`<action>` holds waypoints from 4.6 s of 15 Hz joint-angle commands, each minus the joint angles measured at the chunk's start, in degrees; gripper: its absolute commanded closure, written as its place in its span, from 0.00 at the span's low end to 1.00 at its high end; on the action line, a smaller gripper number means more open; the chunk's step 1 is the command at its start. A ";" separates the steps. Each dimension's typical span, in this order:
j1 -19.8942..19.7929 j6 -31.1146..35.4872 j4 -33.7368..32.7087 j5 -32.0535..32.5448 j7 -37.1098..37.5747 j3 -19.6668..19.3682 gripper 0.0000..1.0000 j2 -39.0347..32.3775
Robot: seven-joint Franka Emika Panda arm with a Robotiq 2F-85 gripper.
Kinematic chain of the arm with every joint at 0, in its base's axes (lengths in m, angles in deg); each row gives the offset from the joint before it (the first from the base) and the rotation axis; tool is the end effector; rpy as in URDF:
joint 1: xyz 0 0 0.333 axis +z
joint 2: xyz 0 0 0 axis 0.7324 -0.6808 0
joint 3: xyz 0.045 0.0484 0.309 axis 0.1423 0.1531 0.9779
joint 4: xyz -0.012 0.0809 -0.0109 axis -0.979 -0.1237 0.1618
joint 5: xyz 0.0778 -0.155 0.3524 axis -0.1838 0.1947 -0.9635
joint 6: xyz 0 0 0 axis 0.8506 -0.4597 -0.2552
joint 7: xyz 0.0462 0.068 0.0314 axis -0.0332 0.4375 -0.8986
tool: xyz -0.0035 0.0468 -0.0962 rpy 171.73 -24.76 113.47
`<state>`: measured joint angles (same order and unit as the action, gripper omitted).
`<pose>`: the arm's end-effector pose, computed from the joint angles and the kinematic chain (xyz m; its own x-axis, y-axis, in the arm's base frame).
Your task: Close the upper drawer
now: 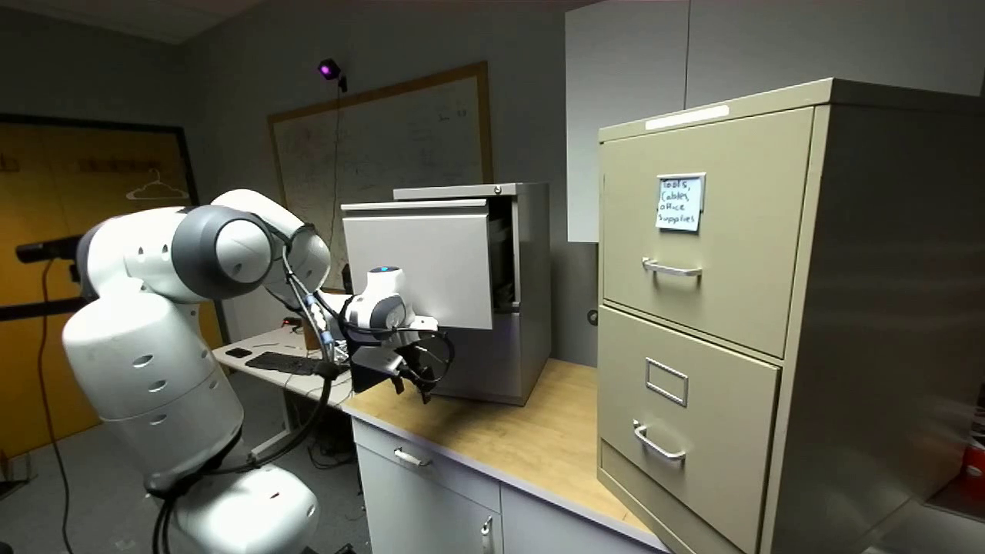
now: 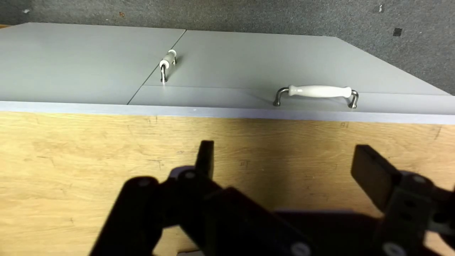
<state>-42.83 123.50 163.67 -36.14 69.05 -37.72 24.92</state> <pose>0.4397 0.1364 0.3787 0.9858 0.0053 0.1677 0.0070 -0.9999 -0.0094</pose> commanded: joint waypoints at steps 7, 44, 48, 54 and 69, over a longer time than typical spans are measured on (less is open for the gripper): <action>0.93 -0.12 -0.05 0.28 0.15 -0.96 0.00 -0.01; -11.35 23.17 9.03 8.20 3.97 7.85 0.99 31.82; -14.23 29.86 6.77 8.04 2.61 9.81 0.99 29.99; -17.16 31.81 -0.05 7.88 0.74 11.52 1.00 23.62; -24.30 16.11 -31.44 17.87 0.05 22.89 1.00 0.68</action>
<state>-65.10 143.66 142.48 -21.11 70.09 -18.36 33.78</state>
